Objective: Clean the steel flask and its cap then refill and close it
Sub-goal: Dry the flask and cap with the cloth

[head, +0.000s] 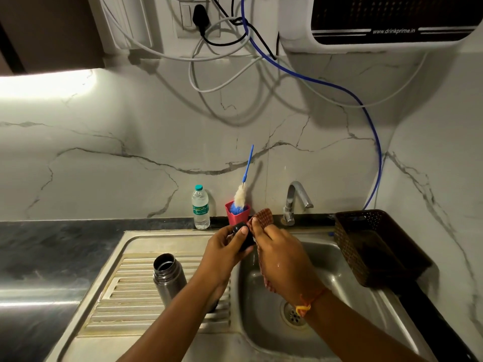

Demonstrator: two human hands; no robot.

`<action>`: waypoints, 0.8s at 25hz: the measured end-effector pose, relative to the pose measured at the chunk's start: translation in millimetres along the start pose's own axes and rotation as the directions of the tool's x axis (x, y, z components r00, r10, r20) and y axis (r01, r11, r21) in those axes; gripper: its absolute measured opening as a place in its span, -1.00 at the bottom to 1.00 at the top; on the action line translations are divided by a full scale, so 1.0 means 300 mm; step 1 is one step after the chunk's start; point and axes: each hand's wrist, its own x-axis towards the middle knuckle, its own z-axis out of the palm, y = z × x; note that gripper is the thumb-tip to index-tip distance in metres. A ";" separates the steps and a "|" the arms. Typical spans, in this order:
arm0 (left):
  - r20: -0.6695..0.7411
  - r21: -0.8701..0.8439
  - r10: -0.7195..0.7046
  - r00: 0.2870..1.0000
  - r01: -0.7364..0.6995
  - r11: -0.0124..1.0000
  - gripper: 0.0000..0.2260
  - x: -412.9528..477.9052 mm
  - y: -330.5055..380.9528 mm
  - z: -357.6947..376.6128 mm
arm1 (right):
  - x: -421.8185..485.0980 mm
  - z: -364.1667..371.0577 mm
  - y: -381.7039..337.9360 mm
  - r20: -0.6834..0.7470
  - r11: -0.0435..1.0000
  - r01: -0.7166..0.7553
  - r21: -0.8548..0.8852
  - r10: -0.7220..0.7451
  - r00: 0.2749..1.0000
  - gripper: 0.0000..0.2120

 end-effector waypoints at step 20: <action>-0.023 0.583 0.227 0.974 -0.171 0.795 -0.56 0.062 -0.078 -0.013 | -0.041 0.037 0.079 -0.119 0.872 -0.176 0.457 0.256 0.959 -0.66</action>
